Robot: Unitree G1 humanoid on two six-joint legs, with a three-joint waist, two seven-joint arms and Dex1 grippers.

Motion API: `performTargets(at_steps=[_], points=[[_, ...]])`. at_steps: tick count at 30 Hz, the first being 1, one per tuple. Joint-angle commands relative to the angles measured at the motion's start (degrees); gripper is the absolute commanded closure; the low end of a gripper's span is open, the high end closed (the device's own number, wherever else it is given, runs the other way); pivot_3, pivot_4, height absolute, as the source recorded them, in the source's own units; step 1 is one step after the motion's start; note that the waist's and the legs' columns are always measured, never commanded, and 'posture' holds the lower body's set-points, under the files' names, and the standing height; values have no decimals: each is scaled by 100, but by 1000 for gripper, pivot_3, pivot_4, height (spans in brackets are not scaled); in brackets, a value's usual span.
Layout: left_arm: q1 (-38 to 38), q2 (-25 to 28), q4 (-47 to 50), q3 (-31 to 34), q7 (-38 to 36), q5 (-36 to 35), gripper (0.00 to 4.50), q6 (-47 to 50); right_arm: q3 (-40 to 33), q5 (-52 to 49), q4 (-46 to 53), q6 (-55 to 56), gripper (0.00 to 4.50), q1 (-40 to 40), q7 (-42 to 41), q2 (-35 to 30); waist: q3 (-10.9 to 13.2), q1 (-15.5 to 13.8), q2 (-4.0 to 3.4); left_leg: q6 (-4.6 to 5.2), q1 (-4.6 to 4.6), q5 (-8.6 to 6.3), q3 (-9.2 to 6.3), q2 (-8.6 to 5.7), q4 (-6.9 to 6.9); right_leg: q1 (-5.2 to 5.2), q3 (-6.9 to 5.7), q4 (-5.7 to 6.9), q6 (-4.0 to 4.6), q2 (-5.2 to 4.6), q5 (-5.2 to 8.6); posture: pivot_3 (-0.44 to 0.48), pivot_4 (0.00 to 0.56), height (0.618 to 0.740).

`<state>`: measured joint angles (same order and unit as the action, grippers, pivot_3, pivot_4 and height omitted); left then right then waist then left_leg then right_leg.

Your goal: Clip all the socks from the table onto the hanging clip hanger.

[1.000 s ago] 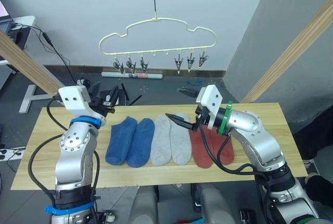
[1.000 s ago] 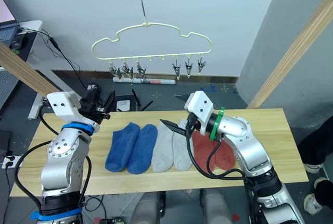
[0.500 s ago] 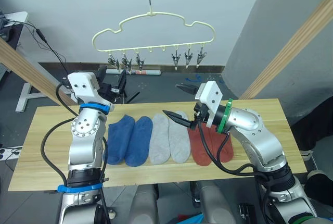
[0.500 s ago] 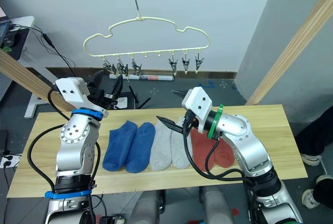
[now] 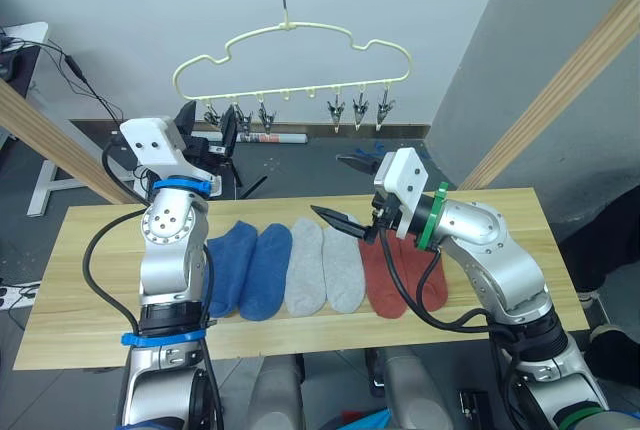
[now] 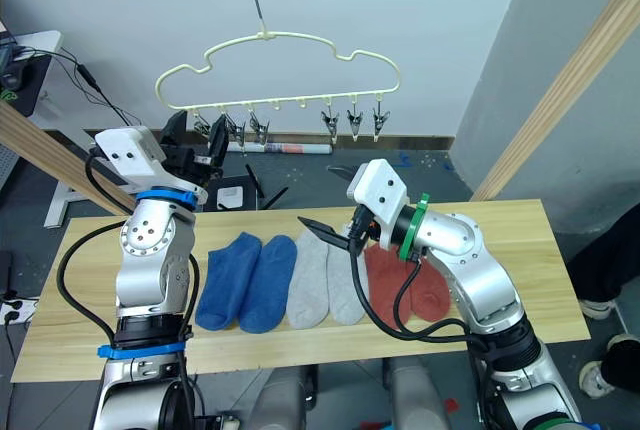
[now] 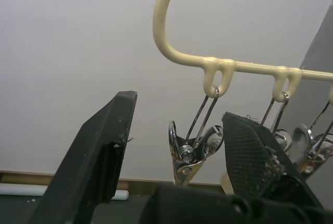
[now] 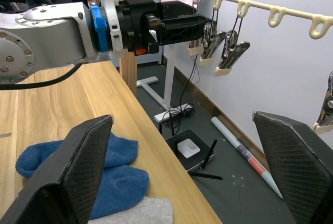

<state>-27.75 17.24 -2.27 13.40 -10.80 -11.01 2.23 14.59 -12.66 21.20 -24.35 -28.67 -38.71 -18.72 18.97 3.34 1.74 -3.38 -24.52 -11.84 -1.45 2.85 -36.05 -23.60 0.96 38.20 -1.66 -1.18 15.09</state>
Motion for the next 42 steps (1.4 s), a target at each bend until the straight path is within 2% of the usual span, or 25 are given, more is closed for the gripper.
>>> performTargets(at_steps=[1, 5, 9, 13, 17, 21, 32, 34, 36, 42], points=[[-72, -15, 104, -10, -30, -58, 2368, -55, -114, -88, 188, 91, 0, -90, -1, 14, 0, 0, 0, 0, -1, 0, 0, 0, 0, 0, 0, 0, -1, 0, 0, -163, 341, 733], [-68, -43, 83, -79, -54, -80, 3617, 24, -130, -79, 200, 89, 0, -60, 6, -9, 0, 1, 0, 0, -4, 0, 0, 0, 0, -2, -1, -1, -2, 0, 1, -167, 336, 733], [-40, -33, 129, -81, -55, -79, 4321, 76, -170, 23, 140, 131, 0, 88, 87, -69, 0, 7, 0, 0, -5, 0, 1, -1, 0, -5, 0, 0, -1, -1, 0, -167, 336, 733], [-51, 23, 272, -109, -87, -24, 4327, 130, -469, 274, -193, 184, 0, 612, 330, -373, -1, -11, 2, -1, -6, 0, 0, -2, 0, -5, -1, -1, -3, -3, 1, -149, 339, 733], [-63, 87, 415, -110, -94, -16, 4327, 246, -843, 813, -762, 376, 0, 1206, 996, -591, -1, -5, 2, -1, -13, 0, 5, -7, 0, -8, 3, -4, -8, -9, -2, -135, 345, 733], [-25, 160, 538, -80, -102, -37, 4327, 412, -1058, 1007, -1351, 437, 0, 1587, 1467, -478, -1, -5, 2, -1, -18, 1, 5, -6, 1, -19, 4, 0, -9, -7, -2, -138, 353, 733], [34, 337, 477, -120, -296, 10, 4327, 449, -1200, 1068, -2984, -70, 0, 1179, 2321, 296, -1, 27, 2, -4, -26, 3, 16, -10, -4, -49, 21, 41, -17, -7, 3, -140, 344, 733], [51, 363, 459, -109, -300, 28, 4327, 439, -1190, 1066, -3091, -190, 365, 1189, 2406, 378, -1, 25, 2, -5, -25, 3, 12, -8, -3, -52, 17, 48, -23, -5, 7, -136, 341, 733], [36, 388, 458, -82, -286, 27, 4327, 445, -1219, 1047, -3109, -252, 925, 1240, 2458, 442, -1, 23, 3, -5, -25, 3, 12, -8, -3, -53, 18, 53, -25, -5, 9, -129, 337, 733], [24, 424, 468, -43, -308, -46, 4327, 544, -1190, 1068, -3034, -171, 2964, 1336, 2481, 482, -2, 7, 4, -11, -24, 7, 11, -10, -8, -52, 17, 63, -29, -7, 11, -125, 335, 733]])
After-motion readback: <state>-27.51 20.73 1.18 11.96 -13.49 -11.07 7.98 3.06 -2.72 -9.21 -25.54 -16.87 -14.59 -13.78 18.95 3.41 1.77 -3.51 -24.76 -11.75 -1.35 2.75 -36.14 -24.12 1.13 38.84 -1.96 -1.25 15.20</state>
